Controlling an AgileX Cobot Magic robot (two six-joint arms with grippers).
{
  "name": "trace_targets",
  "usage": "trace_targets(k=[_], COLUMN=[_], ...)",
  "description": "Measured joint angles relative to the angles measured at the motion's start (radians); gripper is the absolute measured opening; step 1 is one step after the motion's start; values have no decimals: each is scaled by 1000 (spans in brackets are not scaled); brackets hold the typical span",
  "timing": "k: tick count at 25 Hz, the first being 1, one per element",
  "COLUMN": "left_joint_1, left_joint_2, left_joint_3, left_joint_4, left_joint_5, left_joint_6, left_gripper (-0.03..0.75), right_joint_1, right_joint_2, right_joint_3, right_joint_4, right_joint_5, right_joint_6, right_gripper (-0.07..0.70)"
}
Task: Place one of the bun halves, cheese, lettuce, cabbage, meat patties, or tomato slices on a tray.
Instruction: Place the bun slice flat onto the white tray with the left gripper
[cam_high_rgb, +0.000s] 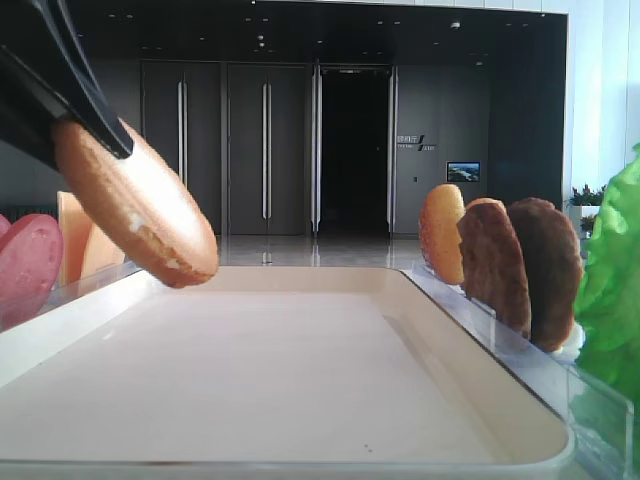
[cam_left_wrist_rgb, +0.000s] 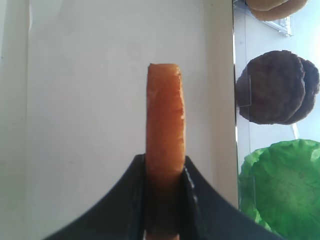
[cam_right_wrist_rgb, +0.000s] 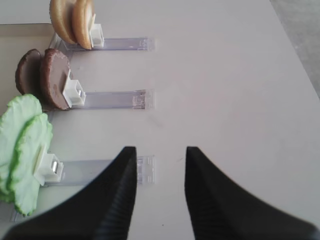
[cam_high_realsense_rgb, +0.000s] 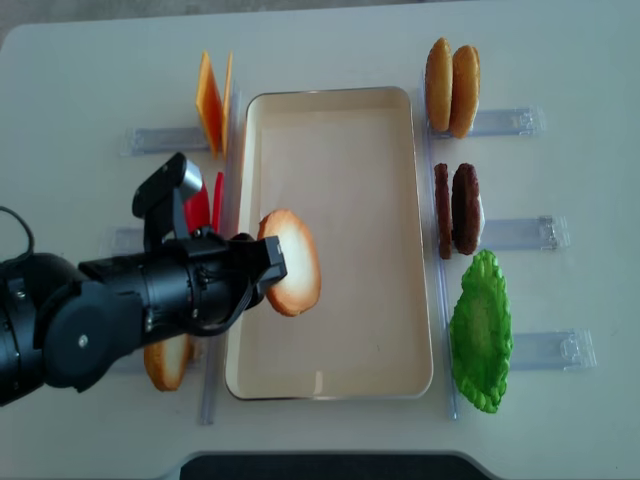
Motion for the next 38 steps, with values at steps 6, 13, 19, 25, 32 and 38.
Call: trace_targets(k=[6, 13, 19, 25, 32, 38], left_joint_1=[0, 86, 221, 254, 254, 254], left_joint_2=[34, 140, 205, 296, 402, 460], left_joint_3=[-52, -137, -134, -134, -134, -134], left_joint_4=[-103, -829, -1248, -1322, -1406, -1410], left_joint_5=[78, 249, 344, 472, 493, 493], left_joint_6=[127, 923, 1383, 1508, 1631, 1662], left_gripper=[120, 120, 120, 120, 120, 120], right_joint_1=[0, 0, 0, 0, 0, 0], right_joint_2=[0, 0, 0, 0, 0, 0], right_joint_3=[0, 0, 0, 0, 0, 0], right_joint_4=[0, 0, 0, 0, 0, 0], right_joint_5=[0, 0, -1, -1, -1, -1], right_joint_6=[0, 0, 0, 0, 0, 0], right_gripper=[235, 235, 235, 235, 235, 235])
